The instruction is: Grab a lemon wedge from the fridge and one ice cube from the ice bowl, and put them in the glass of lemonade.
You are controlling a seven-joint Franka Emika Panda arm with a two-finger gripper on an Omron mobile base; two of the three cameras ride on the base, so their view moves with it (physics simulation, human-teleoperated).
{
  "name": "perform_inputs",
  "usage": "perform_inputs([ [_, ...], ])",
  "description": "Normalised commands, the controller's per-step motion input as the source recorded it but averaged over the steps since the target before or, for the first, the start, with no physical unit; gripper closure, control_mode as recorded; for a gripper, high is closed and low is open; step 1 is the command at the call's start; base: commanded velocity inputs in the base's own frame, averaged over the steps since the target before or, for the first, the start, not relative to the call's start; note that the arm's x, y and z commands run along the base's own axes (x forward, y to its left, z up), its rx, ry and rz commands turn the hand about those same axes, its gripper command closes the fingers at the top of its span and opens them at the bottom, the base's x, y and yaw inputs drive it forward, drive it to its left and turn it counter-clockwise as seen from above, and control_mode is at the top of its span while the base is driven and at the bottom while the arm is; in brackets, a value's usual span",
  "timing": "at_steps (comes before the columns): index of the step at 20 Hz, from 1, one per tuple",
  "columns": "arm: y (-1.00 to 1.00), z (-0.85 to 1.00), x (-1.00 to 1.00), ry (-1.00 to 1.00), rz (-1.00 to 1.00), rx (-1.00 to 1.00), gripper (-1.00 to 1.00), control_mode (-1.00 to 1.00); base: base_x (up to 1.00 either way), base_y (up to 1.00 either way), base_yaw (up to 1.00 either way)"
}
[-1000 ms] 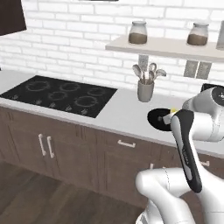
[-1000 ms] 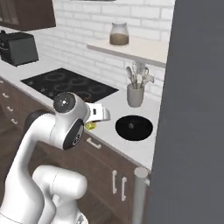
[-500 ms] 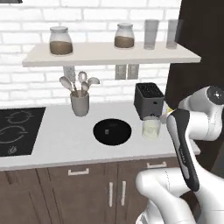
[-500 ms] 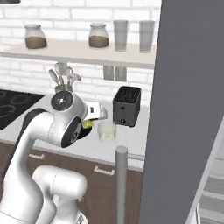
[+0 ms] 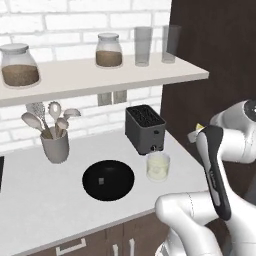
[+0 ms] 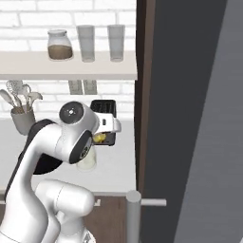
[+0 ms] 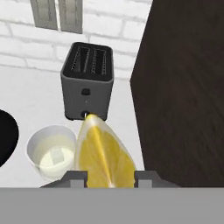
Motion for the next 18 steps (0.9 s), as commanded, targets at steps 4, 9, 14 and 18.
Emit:
perform_inputs([
  [4, 0.0, 0.0, 0.0, 0.0, 0.0, 0.0, 1.0, 1.0, 0.86, 0.86, 0.0],
  [9, 0.79, -0.57, 0.64, 0.25, 0.08, -0.2, 1.0, -1.0, 0.12, 0.16, 0.01],
  [14, 1.0, -0.85, 1.0, 0.35, 0.01, -0.19, 1.0, -1.0, 0.0, 0.0, 0.0],
  [18, 0.39, -0.48, 0.83, 0.22, 0.0, -0.03, 1.0, -1.0, 0.0, 0.0, 0.0],
])
